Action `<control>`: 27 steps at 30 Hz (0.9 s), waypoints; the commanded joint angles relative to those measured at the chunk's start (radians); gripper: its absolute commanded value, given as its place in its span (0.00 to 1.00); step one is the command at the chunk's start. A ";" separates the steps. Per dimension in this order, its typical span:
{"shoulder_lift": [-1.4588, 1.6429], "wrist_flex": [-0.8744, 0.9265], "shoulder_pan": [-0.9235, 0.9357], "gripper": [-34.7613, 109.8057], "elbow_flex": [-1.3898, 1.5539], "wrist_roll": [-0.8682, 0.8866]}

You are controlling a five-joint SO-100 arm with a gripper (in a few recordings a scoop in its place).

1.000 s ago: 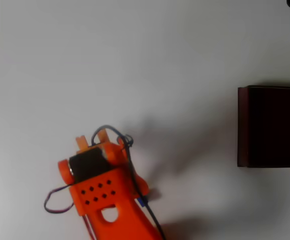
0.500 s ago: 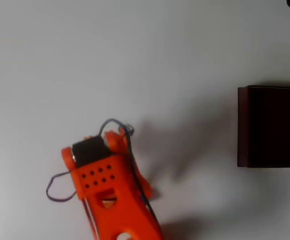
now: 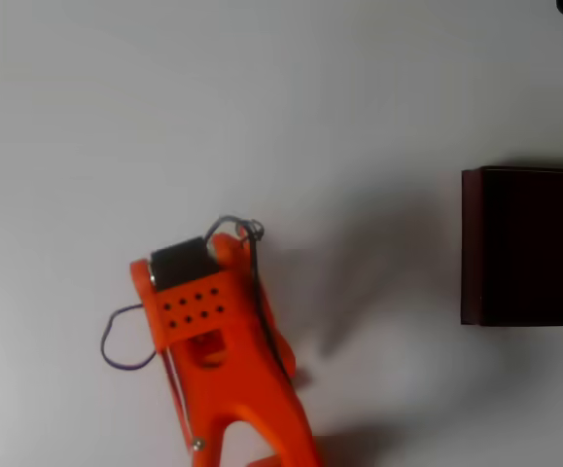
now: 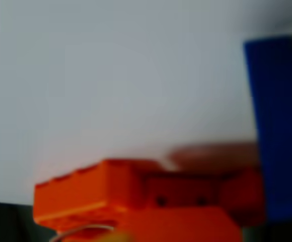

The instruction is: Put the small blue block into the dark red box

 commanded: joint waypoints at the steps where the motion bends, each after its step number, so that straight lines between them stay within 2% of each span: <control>1: -0.003 -0.003 0.018 0.42 -0.023 -0.015; 27: -0.034 -0.107 0.121 0.41 0.097 -0.091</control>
